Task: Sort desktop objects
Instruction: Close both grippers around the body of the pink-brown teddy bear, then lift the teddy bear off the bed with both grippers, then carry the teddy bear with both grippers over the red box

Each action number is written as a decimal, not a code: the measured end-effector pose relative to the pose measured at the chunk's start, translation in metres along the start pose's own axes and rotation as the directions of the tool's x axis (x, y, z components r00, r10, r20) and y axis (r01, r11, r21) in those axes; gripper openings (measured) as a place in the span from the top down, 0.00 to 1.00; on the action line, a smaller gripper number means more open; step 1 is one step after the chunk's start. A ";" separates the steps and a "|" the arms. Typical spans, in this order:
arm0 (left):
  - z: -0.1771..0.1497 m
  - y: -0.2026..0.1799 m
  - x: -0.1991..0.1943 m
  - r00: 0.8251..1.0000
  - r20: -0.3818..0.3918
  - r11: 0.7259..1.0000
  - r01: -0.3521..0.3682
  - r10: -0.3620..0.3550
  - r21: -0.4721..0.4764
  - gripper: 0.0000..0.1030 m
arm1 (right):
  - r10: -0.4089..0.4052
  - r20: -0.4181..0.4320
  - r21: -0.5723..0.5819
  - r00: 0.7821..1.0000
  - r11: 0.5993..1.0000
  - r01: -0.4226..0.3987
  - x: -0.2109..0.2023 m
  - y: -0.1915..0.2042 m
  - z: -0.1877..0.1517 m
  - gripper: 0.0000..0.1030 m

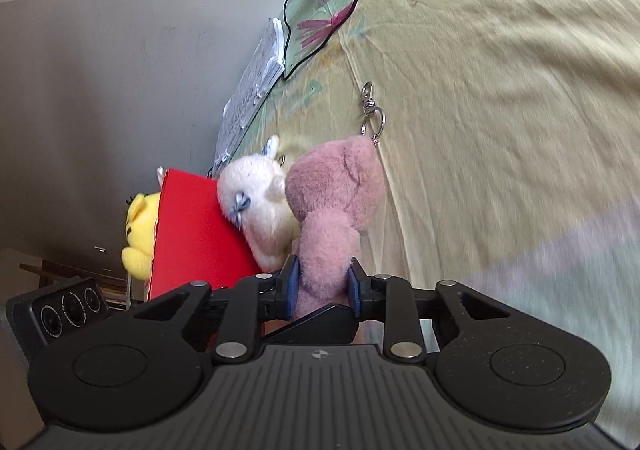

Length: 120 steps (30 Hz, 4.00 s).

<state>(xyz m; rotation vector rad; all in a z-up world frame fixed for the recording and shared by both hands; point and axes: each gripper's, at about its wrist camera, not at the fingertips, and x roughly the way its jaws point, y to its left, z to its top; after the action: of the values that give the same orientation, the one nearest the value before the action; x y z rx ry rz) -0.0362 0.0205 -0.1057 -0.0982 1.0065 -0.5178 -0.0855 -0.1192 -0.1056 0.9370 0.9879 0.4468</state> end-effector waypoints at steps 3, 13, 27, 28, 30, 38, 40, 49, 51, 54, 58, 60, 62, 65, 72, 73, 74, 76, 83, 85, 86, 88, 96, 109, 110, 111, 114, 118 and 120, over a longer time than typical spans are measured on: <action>-0.010 -0.006 -0.012 0.999 -0.001 0.999 0.046 -0.046 0.017 0.02 | 0.008 0.002 -0.030 1.000 1.000 -0.008 -0.003 0.012 -0.015 0.76; -0.034 0.004 -0.051 0.998 0.016 0.988 0.065 -0.067 0.139 0.02 | -0.093 0.111 -0.089 0.990 0.991 0.103 -0.003 0.041 -0.059 0.78; -0.050 0.034 -0.027 0.988 -0.107 0.971 0.131 -0.111 0.200 0.02 | -0.186 0.239 0.052 0.953 0.983 0.178 -0.018 0.036 -0.100 0.71; -0.049 0.032 -0.021 0.986 -0.120 0.970 0.135 -0.112 0.203 0.02 | -0.186 0.244 0.051 0.952 0.982 0.179 -0.017 0.036 -0.098 0.70; -0.048 0.028 -0.014 0.984 -0.135 0.968 0.146 -0.119 0.204 0.02 | -0.197 0.262 0.039 0.945 0.980 0.194 -0.014 0.037 -0.094 0.59; -0.040 0.010 0.000 0.991 -0.117 0.965 0.093 -0.066 0.246 0.02 | -0.177 0.206 0.050 0.962 0.984 0.170 0.003 0.020 -0.069 0.61; -0.039 0.011 0.001 0.992 -0.113 0.970 0.089 -0.065 0.225 0.02 | -0.161 0.183 0.057 0.970 0.987 0.153 0.003 0.017 -0.066 0.63; -0.045 0.021 -0.014 0.988 -0.120 0.983 0.110 -0.093 0.145 0.02 | -0.082 0.111 0.027 0.990 0.996 0.079 -0.005 0.030 -0.068 0.73; -0.044 0.023 -0.024 0.989 -0.107 0.984 0.114 -0.100 0.140 0.02 | -0.072 0.110 0.008 0.991 0.997 0.072 -0.007 0.039 -0.070 0.73; -0.040 0.027 -0.041 0.989 -0.079 0.982 0.131 -0.121 0.137 0.02 | -0.059 0.121 -0.033 0.991 0.997 0.063 -0.011 0.055 -0.073 0.73; -0.036 0.031 -0.070 0.988 -0.024 0.976 0.155 -0.153 0.154 0.02 | -0.038 0.153 -0.091 0.987 0.994 0.052 -0.020 0.079 -0.078 0.73; -0.036 0.034 -0.086 0.985 0.005 0.972 0.167 -0.170 0.163 0.02 | -0.025 0.174 -0.109 0.984 0.993 0.044 -0.023 0.092 -0.082 0.73; -0.035 0.037 -0.103 0.982 0.035 0.968 0.179 -0.188 0.174 0.02 | -0.009 0.196 -0.128 0.981 0.991 0.035 -0.025 0.106 -0.088 0.73; -0.032 0.046 -0.130 0.973 0.084 0.964 0.199 -0.216 0.178 0.02 | 0.021 0.226 -0.160 0.974 0.987 0.016 -0.027 0.129 -0.096 0.73; -0.027 0.075 -0.197 0.947 0.216 0.962 0.197 -0.236 0.188 0.02 | 0.111 0.273 -0.279 0.956 0.960 -0.032 -0.015 0.187 -0.108 0.73; -0.026 0.081 -0.204 0.944 0.232 0.963 0.192 -0.233 0.188 0.02 | 0.124 0.275 -0.296 0.953 0.954 -0.039 -0.012 0.194 -0.109 0.73; -0.025 0.086 -0.212 0.942 0.247 0.964 0.185 -0.229 0.188 0.02 | 0.137 0.276 -0.312 0.951 0.949 -0.046 -0.008 0.202 -0.110 0.73; -0.022 0.097 -0.226 0.935 0.278 0.967 0.169 -0.218 0.190 0.02 | 0.164 0.275 -0.344 0.947 0.937 -0.062 0.001 0.216 -0.109 0.73; -0.011 0.135 -0.273 0.904 0.398 0.977 0.084 -0.158 0.197 0.02 | 0.241 0.267 -0.433 0.933 0.895 -0.107 0.037 0.262 -0.102 0.73; -0.006 0.144 -0.282 0.892 0.429 0.979 0.058 -0.139 0.198 0.02 | 0.253 0.266 -0.458 0.930 0.882 -0.109 0.049 0.273 -0.097 0.73; -0.003 0.150 -0.286 0.887 0.443 0.980 0.049 -0.132 0.195 0.02 | 0.256 0.267 -0.470 0.929 0.876 -0.106 0.055 0.278 -0.095 0.73; 0.002 0.164 -0.291 0.878 0.463 0.982 0.037 -0.121 0.187 0.02 | 0.257 0.268 -0.490 0.928 0.866 -0.098 0.067 0.287 -0.091 0.73; 0.010 0.205 -0.255 0.896 0.440 0.990 -0.012 -0.052 0.142 0.02 | 0.171 0.270 -0.543 0.948 0.840 0.003 0.113 0.296 -0.088 0.74; 0.005 0.238 -0.181 0.971 0.240 0.999 0.001 -0.013 0.049 0.02 | -0.035 0.217 -0.562 0.976 0.812 0.154 0.166 0.277 -0.079 0.74; 0.004 0.239 -0.178 0.974 0.227 0.999 -0.002 -0.009 0.046 0.02 | -0.049 0.217 -0.569 0.975 0.805 0.167 0.170 0.276 -0.080 0.74; 0.003 0.240 -0.176 0.975 0.222 0.999 -0.007 -0.004 0.046 0.02 | -0.059 0.221 -0.577 0.974 0.797 0.179 0.171 0.276 -0.081 0.74; 0.003 0.237 -0.175 0.975 0.220 0.998 -0.029 0.016 0.058 0.02 | -0.073 0.224 -0.576 0.972 0.794 0.192 0.178 0.271 -0.077 0.74; 0.003 0.236 -0.174 0.978 0.206 0.997 -0.035 0.021 0.063 0.02 | -0.098 0.237 -0.572 0.966 0.790 0.221 0.177 0.269 -0.076 0.75; 0.003 0.235 -0.173 0.981 0.194 0.998 -0.016 0.003 0.063 0.02 | -0.107 0.270 -0.596 0.957 0.762 0.254 0.172 0.274 -0.081 0.76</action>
<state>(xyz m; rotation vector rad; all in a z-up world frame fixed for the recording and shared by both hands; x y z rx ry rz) -0.0207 0.3049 -0.0424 -0.0850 0.7994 -0.5209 -0.0462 0.1886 0.0178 0.2662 0.6429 0.4536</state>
